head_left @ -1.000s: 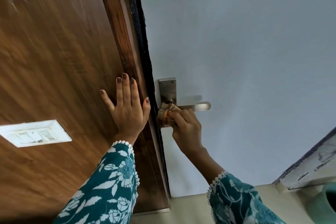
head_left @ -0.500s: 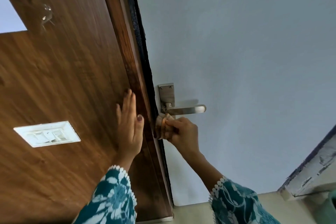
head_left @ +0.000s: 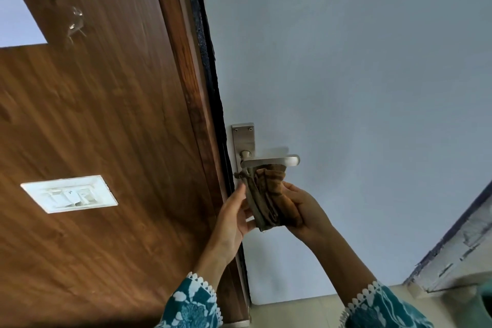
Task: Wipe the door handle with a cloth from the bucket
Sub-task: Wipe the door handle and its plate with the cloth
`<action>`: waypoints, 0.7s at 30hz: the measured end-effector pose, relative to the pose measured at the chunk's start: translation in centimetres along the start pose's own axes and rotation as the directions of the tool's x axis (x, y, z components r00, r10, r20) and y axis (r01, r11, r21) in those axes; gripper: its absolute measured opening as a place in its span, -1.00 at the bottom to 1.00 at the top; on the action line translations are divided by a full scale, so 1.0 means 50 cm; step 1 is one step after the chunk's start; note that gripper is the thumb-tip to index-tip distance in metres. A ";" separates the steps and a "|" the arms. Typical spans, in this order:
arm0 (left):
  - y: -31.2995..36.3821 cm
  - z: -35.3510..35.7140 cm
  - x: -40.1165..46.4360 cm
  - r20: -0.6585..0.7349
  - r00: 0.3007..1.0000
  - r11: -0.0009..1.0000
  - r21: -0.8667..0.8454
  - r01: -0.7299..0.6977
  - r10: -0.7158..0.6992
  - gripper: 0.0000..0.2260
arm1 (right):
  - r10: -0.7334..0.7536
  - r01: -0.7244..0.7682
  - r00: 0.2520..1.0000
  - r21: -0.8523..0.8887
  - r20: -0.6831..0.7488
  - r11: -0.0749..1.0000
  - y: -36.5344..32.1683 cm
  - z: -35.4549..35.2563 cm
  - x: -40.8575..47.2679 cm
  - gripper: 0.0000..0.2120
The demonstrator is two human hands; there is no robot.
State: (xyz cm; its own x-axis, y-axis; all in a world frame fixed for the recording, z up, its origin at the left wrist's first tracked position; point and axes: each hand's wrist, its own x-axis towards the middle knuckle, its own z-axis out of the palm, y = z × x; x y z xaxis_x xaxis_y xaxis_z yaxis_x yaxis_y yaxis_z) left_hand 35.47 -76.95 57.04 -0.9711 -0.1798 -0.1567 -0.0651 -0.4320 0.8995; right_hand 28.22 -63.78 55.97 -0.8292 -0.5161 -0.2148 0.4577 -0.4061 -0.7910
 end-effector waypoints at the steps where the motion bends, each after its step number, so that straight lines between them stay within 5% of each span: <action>1: 0.002 0.002 -0.001 0.004 1.000 1.000 0.013 -0.003 0.003 -0.61 | -0.022 0.019 0.998 -0.058 -0.055 0.998 0.000 -0.001 -0.001 -0.74; 7: 0.001 0.005 0.001 -0.156 0.988 0.998 0.062 -0.012 0.021 -0.70 | -0.140 0.082 0.977 -0.322 -0.159 0.943 0.003 0.021 -0.022 -0.61; 11: 0.003 0.002 0.002 -0.255 0.959 0.982 0.166 -0.086 0.127 -0.80 | -0.317 0.213 0.944 -0.566 -0.091 0.797 0.023 0.030 -0.032 -0.46; 14: 0.009 -0.007 0.004 -0.238 0.964 0.987 0.136 -0.089 0.120 -0.81 | -0.344 0.202 0.934 -0.655 -0.096 0.729 0.028 0.021 -0.025 -0.65; 18: 0.027 -0.014 0.013 -0.181 0.976 0.988 0.119 -0.096 0.117 -0.78 | -0.318 0.184 0.938 -0.586 -0.135 0.789 -0.002 0.017 -0.001 -0.82; 21: 0.051 -0.023 0.029 -0.182 0.887 0.838 0.450 -0.310 0.425 -0.79 | -0.432 0.274 0.896 -0.637 -0.103 0.720 -0.052 0.036 0.029 -0.83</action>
State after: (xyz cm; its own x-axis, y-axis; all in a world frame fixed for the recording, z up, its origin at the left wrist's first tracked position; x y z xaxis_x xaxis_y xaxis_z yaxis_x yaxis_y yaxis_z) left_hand 34.14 -79.34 58.62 -0.8471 -0.5036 0.1698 0.1431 0.0915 0.9855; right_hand 26.38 -64.82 58.76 -0.9736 -0.2094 0.0907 -0.1026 0.0464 -0.9936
